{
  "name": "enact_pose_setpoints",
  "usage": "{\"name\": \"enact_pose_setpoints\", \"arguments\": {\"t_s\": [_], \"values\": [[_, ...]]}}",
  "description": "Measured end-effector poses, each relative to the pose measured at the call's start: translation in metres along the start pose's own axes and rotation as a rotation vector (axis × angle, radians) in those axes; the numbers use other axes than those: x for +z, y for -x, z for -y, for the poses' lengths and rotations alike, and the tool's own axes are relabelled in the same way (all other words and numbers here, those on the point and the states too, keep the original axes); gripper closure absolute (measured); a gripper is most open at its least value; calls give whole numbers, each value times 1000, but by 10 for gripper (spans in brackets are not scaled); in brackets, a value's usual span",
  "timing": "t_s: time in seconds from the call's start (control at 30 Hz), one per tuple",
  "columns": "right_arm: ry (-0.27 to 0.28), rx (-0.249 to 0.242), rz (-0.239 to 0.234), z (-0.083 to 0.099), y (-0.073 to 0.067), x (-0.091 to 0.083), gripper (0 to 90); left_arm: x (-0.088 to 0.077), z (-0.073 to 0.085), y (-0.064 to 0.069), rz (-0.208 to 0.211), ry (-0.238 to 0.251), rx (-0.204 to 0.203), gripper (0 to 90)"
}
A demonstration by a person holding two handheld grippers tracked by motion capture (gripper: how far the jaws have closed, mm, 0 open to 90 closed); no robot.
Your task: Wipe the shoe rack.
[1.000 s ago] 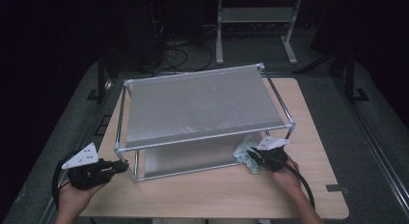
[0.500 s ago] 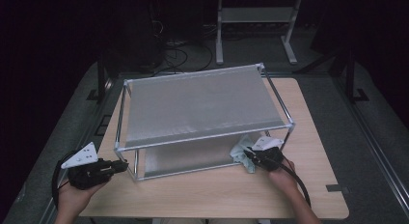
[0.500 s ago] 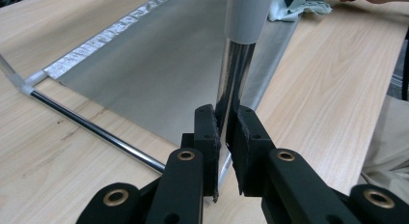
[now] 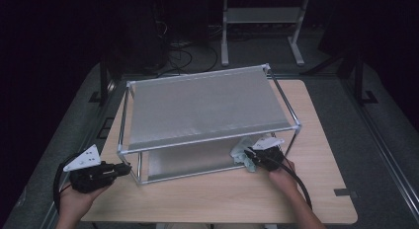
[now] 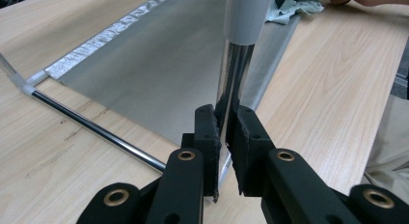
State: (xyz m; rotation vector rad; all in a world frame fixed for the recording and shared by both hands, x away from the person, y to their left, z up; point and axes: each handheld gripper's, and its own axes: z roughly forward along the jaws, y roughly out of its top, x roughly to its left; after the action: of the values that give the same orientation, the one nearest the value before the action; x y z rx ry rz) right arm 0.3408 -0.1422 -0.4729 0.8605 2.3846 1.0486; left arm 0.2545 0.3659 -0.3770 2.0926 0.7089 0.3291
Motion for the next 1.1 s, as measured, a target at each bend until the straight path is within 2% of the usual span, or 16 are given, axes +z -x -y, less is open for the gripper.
{"name": "enact_pose_setpoints", "arguments": {"t_s": [0.07,0.13,0.2,0.33,0.43,0.47,0.5,0.57,0.7,0.83,0.97,1.1], "values": [[-5,-3,13,0,-1,-1,812,0,0,0,0,1,1,815],[-25,-31,43,1,-1,-5,812,-1,1,0,-2,2,-3,814],[-28,-48,37,3,-3,-11,812,-1,1,0,-3,2,-3,814],[-16,-49,38,6,-7,-14,812,0,1,1,-7,4,-9,812],[-5,-56,11,4,-10,-14,812,0,1,0,-3,9,-18,799],[-4,-57,5,4,-11,-15,812,0,1,0,1,24,-26,787],[3,-48,-3,3,-10,-18,812,0,0,0,-3,33,-30,712],[24,-27,-17,4,-7,-25,813,-1,-2,2,-11,34,-20,688],[55,2,-38,9,1,-44,815,-2,-5,3,-24,43,-8,697],[44,-12,-94,13,8,-66,816,0,-7,5,-27,34,16,791],[53,-10,-143,13,18,-84,816,1,-8,2,-37,33,-2,814],[52,-17,-140,12,27,-94,816,1,-7,-3,-65,43,-27,815]]}}
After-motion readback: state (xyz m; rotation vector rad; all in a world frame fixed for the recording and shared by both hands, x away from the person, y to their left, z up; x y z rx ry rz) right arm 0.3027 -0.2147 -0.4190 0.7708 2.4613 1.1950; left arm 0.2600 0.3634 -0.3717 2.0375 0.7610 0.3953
